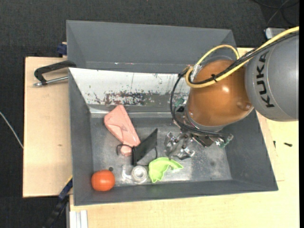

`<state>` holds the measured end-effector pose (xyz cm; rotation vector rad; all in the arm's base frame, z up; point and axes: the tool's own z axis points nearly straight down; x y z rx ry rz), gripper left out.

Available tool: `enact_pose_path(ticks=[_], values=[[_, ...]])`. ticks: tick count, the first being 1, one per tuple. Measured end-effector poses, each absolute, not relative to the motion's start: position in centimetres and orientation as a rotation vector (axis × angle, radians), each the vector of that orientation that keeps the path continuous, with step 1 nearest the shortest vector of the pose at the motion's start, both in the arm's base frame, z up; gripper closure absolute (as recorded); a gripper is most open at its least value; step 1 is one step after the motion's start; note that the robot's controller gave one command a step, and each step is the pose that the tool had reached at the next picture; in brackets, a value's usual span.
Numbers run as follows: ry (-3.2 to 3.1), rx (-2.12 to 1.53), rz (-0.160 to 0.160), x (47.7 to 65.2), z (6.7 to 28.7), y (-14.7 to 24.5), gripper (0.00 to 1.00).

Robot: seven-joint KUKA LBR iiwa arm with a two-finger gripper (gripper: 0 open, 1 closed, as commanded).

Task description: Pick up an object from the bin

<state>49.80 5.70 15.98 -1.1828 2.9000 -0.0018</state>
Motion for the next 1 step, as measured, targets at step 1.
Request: enact_pose_path(ticks=[1], values=[[2.966, -1.044, 0.003, 50.68, 12.93, 9.98, 0.0]])
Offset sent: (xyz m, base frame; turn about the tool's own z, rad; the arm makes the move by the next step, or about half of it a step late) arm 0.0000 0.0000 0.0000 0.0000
